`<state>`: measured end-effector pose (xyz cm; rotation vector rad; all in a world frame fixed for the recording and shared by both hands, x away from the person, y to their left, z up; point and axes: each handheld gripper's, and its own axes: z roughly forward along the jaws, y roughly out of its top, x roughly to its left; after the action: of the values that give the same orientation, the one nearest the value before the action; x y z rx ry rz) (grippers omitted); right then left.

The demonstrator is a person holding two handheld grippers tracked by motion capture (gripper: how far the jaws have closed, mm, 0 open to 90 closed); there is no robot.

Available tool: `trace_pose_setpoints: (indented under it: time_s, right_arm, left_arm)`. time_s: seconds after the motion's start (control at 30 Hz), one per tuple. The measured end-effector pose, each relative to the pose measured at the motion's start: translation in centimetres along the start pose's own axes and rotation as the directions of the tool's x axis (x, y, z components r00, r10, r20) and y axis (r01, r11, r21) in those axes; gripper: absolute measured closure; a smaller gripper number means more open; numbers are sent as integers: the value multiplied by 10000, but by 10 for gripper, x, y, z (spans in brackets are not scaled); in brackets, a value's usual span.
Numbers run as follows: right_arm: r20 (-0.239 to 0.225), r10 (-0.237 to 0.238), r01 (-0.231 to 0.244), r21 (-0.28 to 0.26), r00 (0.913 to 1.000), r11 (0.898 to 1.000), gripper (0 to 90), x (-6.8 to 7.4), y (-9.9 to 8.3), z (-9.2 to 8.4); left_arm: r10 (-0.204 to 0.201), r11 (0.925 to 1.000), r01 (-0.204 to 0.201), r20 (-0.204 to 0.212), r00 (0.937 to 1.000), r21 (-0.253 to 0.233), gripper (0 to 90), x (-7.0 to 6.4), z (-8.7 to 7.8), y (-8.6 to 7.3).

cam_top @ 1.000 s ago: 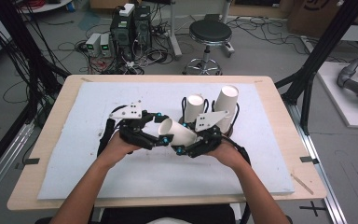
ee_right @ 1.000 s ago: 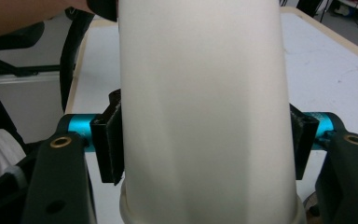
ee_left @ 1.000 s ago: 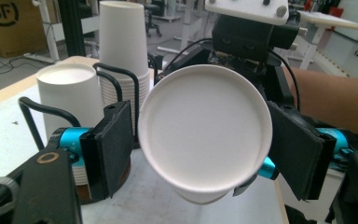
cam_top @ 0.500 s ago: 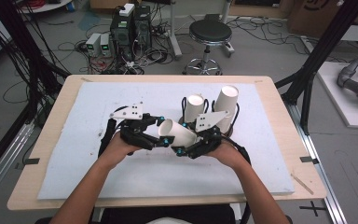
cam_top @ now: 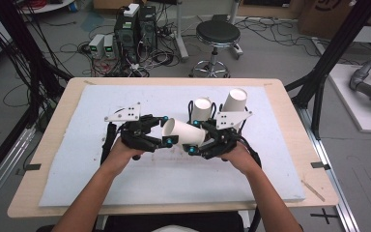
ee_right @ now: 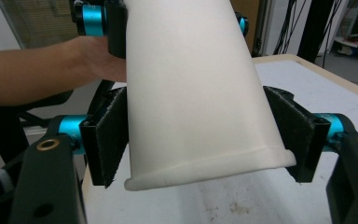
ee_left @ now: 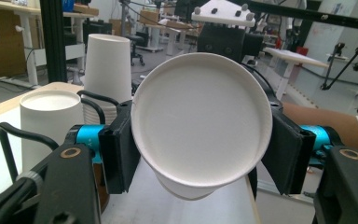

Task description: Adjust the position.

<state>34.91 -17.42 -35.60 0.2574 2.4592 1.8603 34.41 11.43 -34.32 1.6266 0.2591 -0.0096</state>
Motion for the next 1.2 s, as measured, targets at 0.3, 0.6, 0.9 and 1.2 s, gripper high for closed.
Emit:
trace_pose_setpoints:
  time_s: [0.3,0.6,0.9,1.2]
  right_arm:
    - [184,-320,309,568,9993,9979,325,-1,-3,2]
    - [-256,-349,372,945,9991,9948,330,-3,-3,-1]
    - [-388,-678,727,1447,9969,9868,324,2,0,1]
    - [349,-289,261,781,9990,9966,188,-1,-1,-2]
  left_arm:
    - [64,9985,-36,-517,9986,544,266,1,-3,-1]
    - [126,9978,-115,-170,9998,649,268,2,-12,3]
    - [355,9909,-364,86,9993,1293,333,1,-3,-3]
    - [-115,9996,115,6,9999,267,356,6,-13,1]
